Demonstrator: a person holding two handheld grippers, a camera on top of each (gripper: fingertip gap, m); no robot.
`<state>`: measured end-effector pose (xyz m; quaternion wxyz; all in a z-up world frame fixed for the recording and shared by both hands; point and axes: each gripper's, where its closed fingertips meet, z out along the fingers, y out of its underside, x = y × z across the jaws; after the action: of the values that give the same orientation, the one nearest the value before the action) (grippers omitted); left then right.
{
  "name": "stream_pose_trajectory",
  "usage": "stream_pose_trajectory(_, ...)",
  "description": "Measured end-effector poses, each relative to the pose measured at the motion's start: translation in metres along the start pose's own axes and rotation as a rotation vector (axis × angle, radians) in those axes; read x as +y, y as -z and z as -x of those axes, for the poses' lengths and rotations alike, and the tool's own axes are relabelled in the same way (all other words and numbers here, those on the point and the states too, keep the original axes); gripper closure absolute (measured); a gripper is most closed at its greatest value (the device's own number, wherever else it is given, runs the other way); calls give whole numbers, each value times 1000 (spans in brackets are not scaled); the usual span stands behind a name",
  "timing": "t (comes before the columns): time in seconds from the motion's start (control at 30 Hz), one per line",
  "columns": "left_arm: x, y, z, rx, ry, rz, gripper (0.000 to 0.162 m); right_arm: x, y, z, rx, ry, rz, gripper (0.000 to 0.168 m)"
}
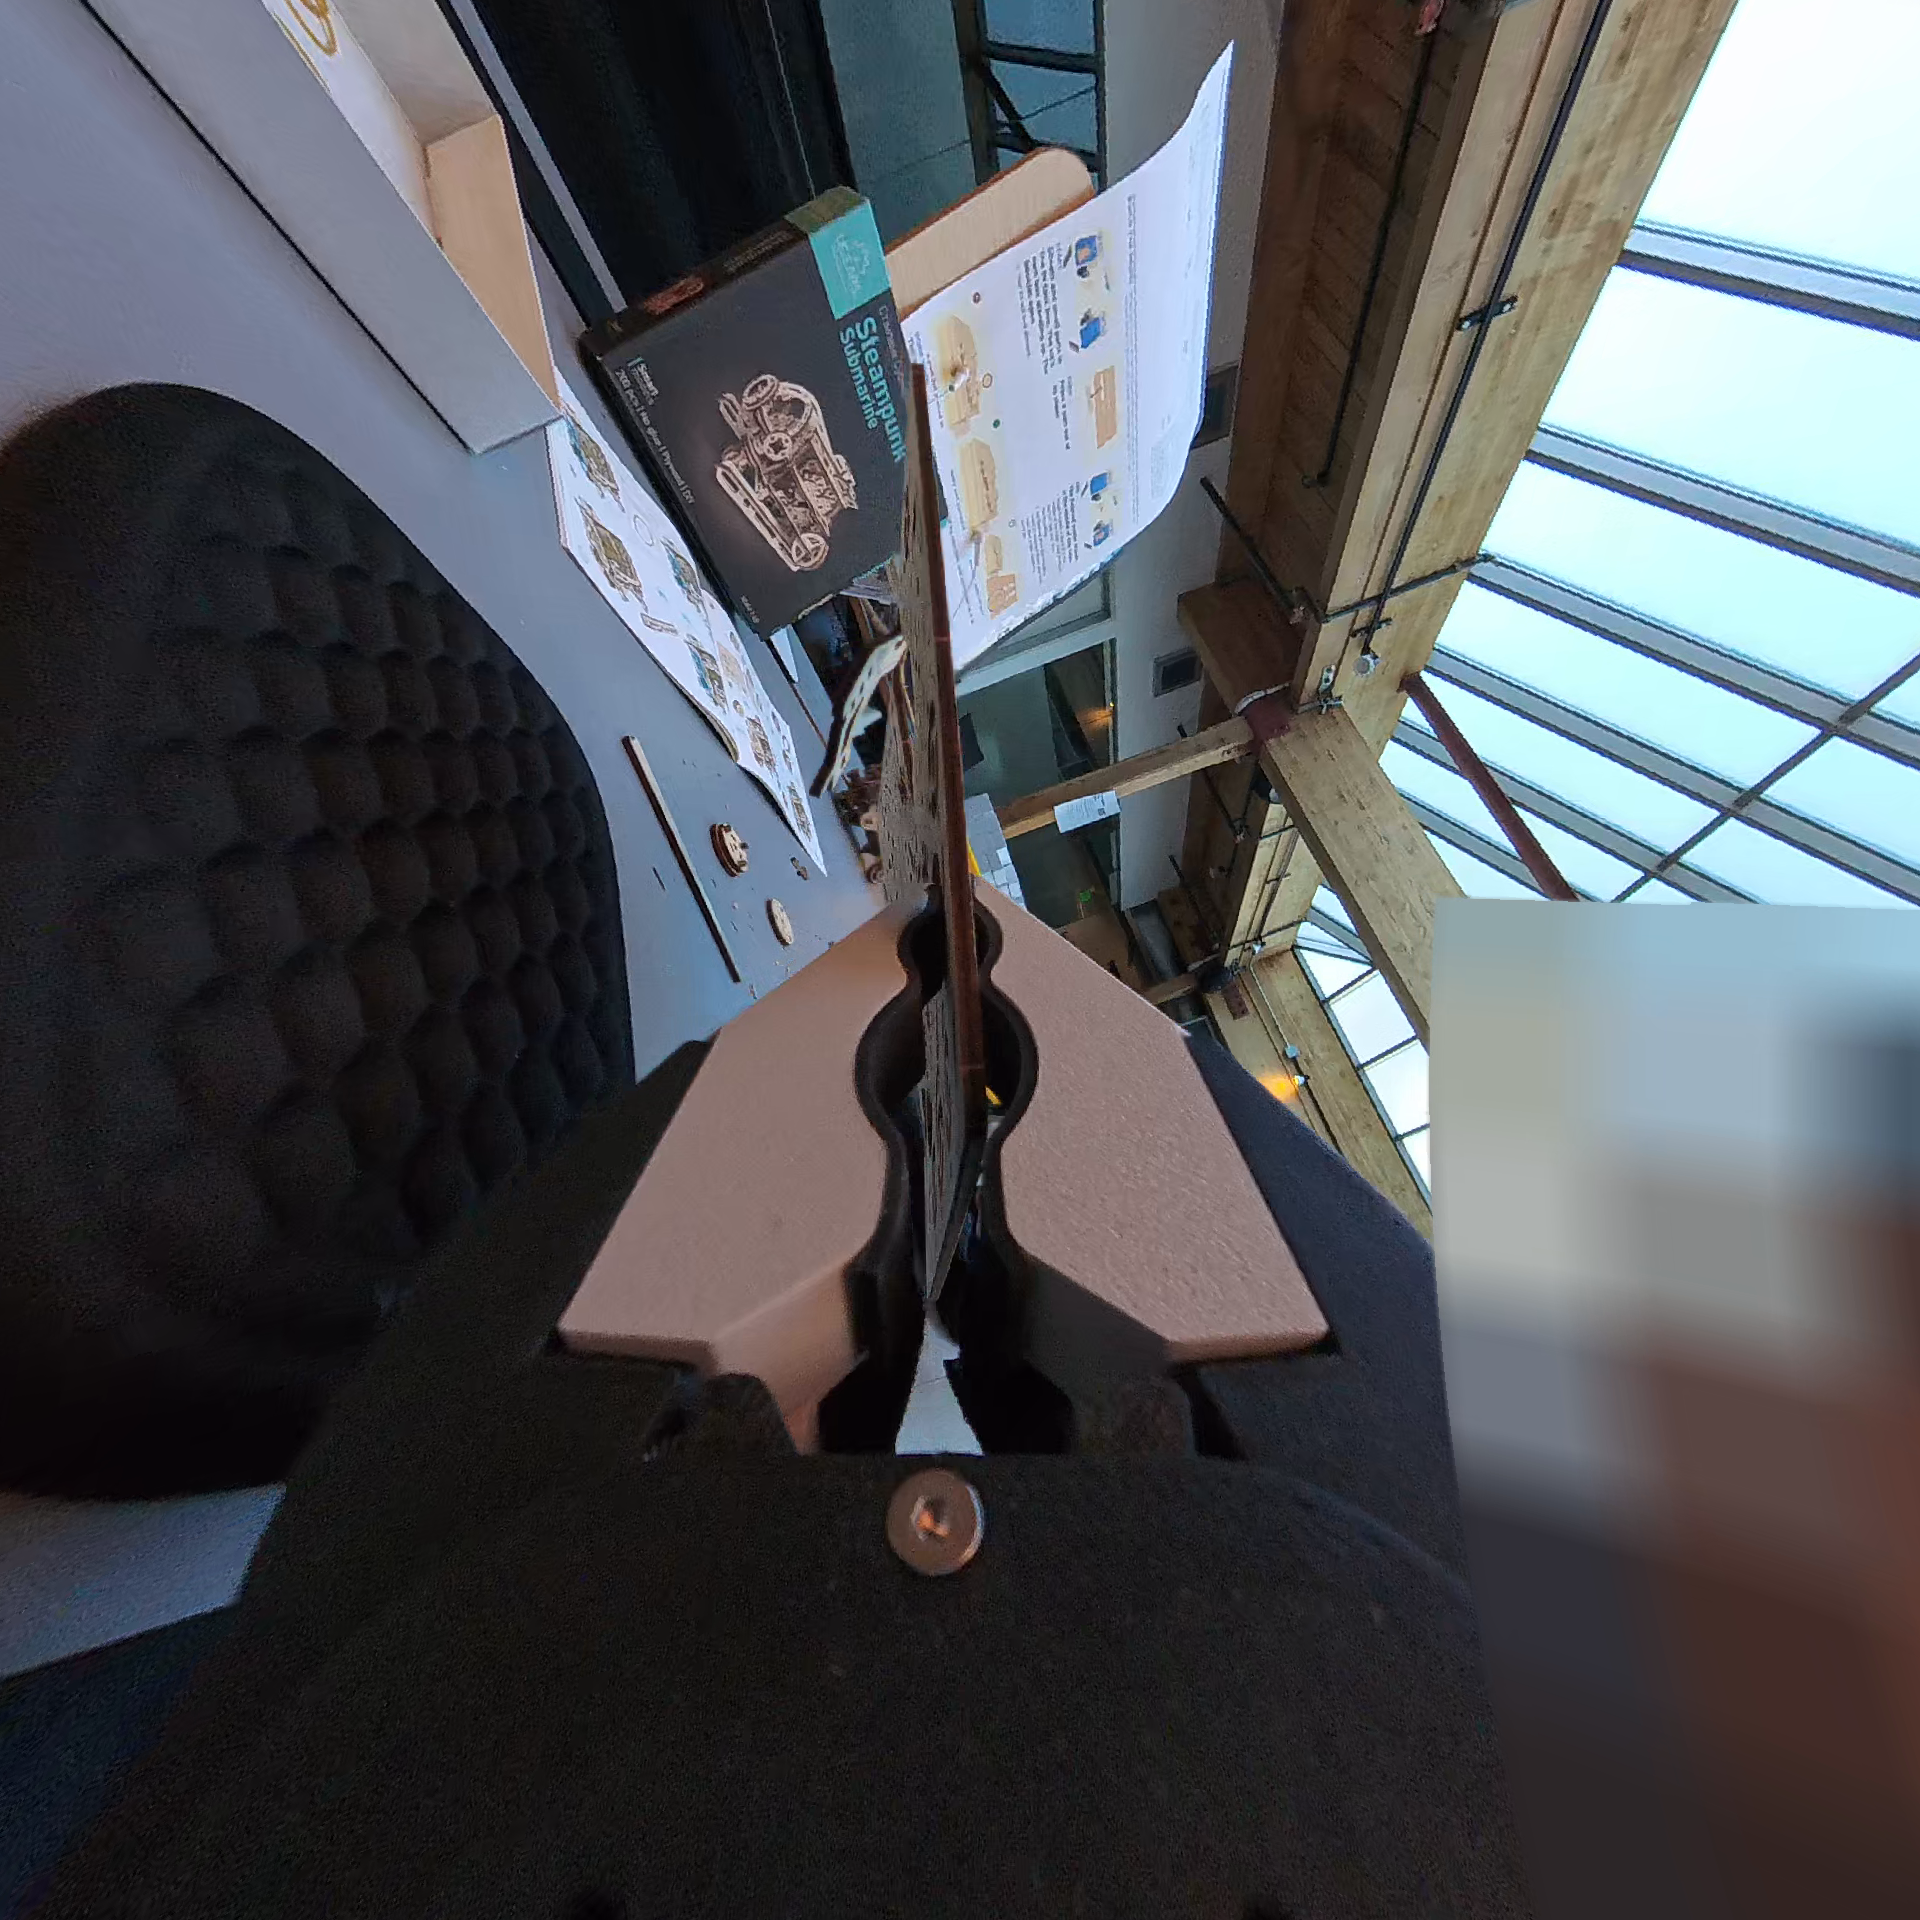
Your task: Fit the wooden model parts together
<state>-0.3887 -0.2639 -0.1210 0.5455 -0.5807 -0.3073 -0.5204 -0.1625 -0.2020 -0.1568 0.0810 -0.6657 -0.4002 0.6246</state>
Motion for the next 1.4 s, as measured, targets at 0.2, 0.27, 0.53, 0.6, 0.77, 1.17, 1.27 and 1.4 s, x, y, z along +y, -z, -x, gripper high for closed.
stream_pose_trajectory(0.2,36,-52,-10,124,125,71,162,2,55,7,84,21,-112,167)
stream_pose_trajectory(0.27,58,-75,-13,149,172,130,162,4,85,12,125,27,-176,167)
stream_pose_trajectory(0.53,132,-144,-34,193,200,340,162,20,197,24,286,45,-429,167)
stream_pose_trajectory(0.6,134,-148,-38,194,189,348,162,22,206,24,291,50,-451,166)
stream_pose_trajectory(0.77,82,-118,-44,193,133,248,162,23,196,17,292,71,-403,166)
stream_pose_trajectory(1.17,-139,81,34,-103,13,-191,162,-26,47,29,127,96,-121,167)
stream_pose_trajectory(1.27,-154,106,59,-133,76,-248,162,-33,-2,41,75,127,-33,167)
stream_pose_trajectory(1.4,-161,126,86,-193,97,-271,162,-31,-58,60,-17,169,82,167)
